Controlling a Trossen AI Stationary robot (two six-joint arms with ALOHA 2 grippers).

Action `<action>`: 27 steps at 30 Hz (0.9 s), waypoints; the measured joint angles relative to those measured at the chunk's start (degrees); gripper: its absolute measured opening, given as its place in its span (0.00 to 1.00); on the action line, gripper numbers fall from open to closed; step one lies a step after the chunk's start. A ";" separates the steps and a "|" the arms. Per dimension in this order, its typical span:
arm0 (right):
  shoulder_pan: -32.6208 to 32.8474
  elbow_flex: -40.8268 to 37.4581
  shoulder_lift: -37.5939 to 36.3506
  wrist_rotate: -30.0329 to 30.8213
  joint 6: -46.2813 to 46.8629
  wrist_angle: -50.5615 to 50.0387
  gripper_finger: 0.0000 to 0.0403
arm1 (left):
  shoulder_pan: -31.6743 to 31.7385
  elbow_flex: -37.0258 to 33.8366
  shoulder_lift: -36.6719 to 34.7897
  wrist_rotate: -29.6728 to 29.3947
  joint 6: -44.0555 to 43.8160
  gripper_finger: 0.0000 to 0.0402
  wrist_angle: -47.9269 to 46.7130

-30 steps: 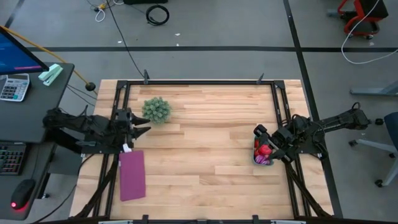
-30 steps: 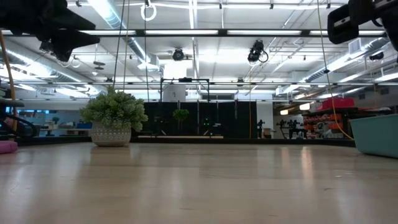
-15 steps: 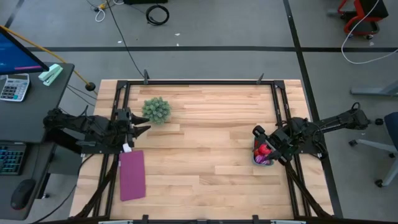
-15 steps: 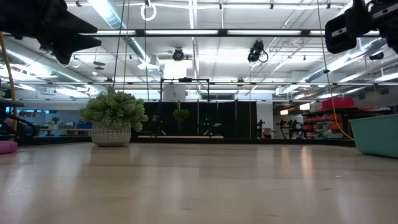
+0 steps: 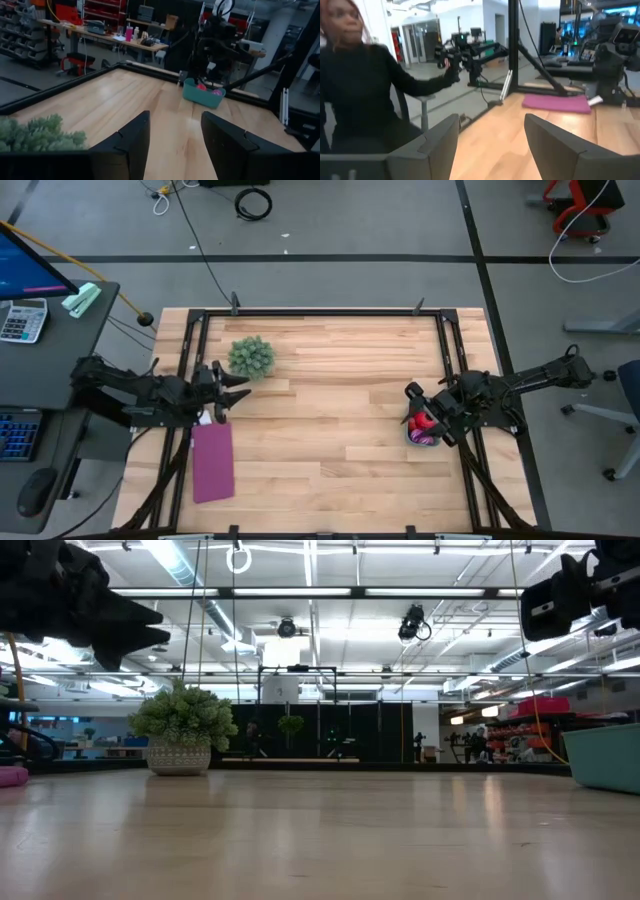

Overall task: Pick and placing Produce into tupperware
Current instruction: Return to Home Position

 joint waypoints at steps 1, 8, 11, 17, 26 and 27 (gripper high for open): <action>0.00 0.00 0.00 0.00 -0.63 -0.90 0.58 | 0.00 -0.36 0.00 0.00 0.00 0.46 -0.03; 0.00 0.00 0.37 0.00 -0.81 -1.48 0.58 | 0.07 -2.06 0.09 0.13 -2.31 0.45 -1.02; 0.00 0.00 0.37 -0.02 -0.38 -1.43 0.58 | 0.07 -2.06 0.09 0.13 -2.28 0.44 -1.12; 0.00 0.00 0.37 0.49 1.14 -0.87 0.58 | 0.07 -2.08 0.11 0.09 -1.84 0.45 -1.76; 0.02 -0.32 0.37 1.40 2.28 0.80 0.58 | 0.07 -2.13 0.11 0.02 -1.70 0.44 -1.74; 0.02 -0.83 0.37 1.42 1.51 1.07 0.58 | 0.07 -2.13 0.11 0.03 -1.70 0.44 -1.73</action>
